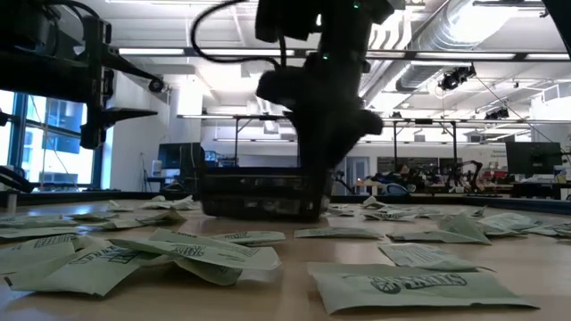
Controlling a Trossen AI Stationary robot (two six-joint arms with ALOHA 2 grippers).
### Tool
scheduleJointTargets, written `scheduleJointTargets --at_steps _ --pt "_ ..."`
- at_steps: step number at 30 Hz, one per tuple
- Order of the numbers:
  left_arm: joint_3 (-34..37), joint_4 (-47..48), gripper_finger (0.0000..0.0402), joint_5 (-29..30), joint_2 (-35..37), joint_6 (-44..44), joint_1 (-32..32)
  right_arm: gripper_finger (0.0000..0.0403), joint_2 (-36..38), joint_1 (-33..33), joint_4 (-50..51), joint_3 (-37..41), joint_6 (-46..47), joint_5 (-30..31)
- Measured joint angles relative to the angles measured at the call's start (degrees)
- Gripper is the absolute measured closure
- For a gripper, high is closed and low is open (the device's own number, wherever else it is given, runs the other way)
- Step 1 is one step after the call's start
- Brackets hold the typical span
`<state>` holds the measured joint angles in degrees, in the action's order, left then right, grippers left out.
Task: Pick and place Stevia / Truvia into bins
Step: Adjust the black basket
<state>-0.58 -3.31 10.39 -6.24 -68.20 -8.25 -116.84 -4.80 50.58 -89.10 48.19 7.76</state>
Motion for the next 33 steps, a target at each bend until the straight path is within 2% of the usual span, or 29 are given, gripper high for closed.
scheduleJointTargets --at_steps 4,8,14,18,22,24,29,33 --pt "0.0 0.0 0.0124 0.0 0.0 -1.1 0.0 0.0258 0.0 3.1 3.4 0.0 0.8 -1.7" --pt "0.0 0.0 0.0124 0.4 0.0 -1.5 0.0 0.0242 0.0 6.4 5.0 0.0 -2.4 -2.3" --pt "0.0 0.1 0.0124 0.5 0.0 -1.5 0.0 0.0216 0.8 9.5 6.8 0.0 -8.5 -6.9" --pt "0.0 0.5 0.0124 0.6 0.0 -1.5 0.0 0.0206 4.2 8.6 3.6 -0.1 -10.5 -5.4" --pt "0.0 0.6 0.0124 1.4 0.0 -1.2 0.0 0.0209 5.6 8.9 5.1 -0.2 -10.8 1.7" --pt "0.0 0.6 0.0124 2.0 0.0 -1.2 0.0 0.0212 5.6 10.4 7.2 -0.2 -8.2 4.7" --pt "0.0 0.5 0.0124 3.0 0.0 -1.1 0.0 0.0221 5.0 16.2 9.8 0.0 -3.6 5.6" --pt "0.0 0.5 0.0124 3.4 0.0 0.1 0.0 0.0231 3.5 19.9 7.5 -0.1 -4.5 -0.6"
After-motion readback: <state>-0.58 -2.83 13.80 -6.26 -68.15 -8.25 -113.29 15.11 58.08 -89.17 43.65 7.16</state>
